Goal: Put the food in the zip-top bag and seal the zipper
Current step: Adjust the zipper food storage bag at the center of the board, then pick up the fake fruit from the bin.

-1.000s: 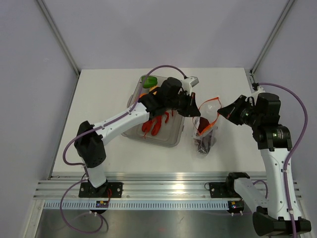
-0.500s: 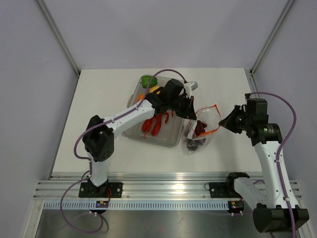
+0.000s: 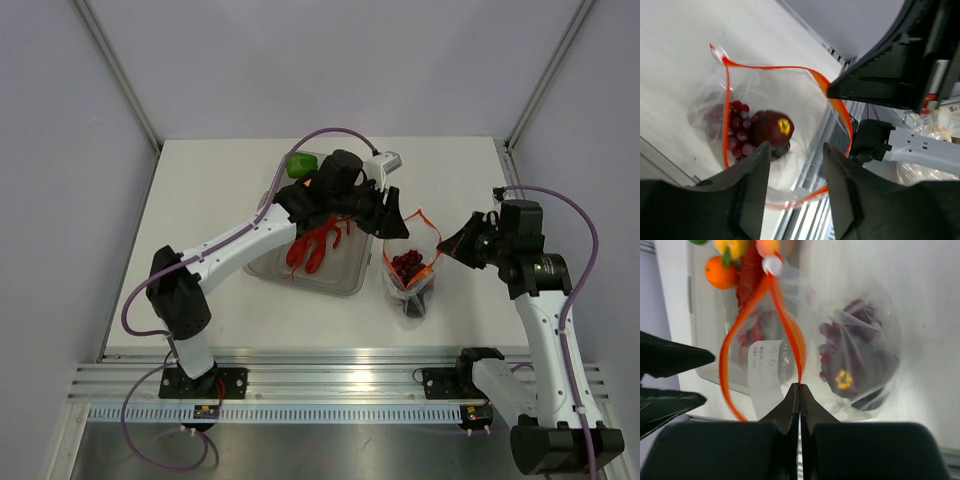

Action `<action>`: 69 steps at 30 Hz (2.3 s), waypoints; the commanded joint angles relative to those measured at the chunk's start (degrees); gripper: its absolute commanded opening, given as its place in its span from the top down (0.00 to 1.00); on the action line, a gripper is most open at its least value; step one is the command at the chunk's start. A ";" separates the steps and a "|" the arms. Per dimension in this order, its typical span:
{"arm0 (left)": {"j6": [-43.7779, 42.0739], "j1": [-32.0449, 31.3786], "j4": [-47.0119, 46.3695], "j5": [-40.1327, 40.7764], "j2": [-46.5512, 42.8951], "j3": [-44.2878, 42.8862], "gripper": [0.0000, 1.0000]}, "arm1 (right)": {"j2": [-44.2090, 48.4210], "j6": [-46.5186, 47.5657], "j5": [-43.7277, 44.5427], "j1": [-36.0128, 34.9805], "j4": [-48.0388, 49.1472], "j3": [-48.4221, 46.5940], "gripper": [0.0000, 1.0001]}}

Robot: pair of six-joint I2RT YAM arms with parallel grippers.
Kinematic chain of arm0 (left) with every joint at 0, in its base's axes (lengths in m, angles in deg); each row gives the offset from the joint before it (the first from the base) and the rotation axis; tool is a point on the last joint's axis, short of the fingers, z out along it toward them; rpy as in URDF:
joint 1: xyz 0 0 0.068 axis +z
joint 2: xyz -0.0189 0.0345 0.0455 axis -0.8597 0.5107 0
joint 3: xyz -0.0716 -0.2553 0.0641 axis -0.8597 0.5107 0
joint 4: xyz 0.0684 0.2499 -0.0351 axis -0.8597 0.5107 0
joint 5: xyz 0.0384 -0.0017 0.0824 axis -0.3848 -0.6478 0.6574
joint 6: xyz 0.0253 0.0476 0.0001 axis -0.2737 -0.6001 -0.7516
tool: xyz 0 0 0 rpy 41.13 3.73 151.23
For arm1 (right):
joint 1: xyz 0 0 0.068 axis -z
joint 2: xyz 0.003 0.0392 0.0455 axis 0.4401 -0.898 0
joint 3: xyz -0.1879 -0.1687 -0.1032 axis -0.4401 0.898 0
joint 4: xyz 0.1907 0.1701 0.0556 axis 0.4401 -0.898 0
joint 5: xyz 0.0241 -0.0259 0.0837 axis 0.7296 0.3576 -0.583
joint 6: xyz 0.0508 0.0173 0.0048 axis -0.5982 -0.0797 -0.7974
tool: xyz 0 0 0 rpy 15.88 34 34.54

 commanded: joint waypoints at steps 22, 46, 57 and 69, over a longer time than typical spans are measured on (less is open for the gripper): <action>-7.33 16.54 16.23 43.63 15.26 -16.86 0.08 | -0.36 0.48 -1.55 -0.12 2.39 -0.42 1.00; 2.42 17.59 -0.47 55.75 27.48 -13.00 0.12 | -0.79 0.65 -2.25 -0.12 2.48 0.72 1.00; 3.57 17.15 -3.38 59.62 30.91 -13.26 0.15 | -2.12 2.59 -2.78 -0.12 1.51 -0.07 1.00; 4.27 16.45 -2.58 60.50 32.23 -13.97 0.17 | -2.38 2.50 -3.14 -0.12 1.25 -0.86 1.00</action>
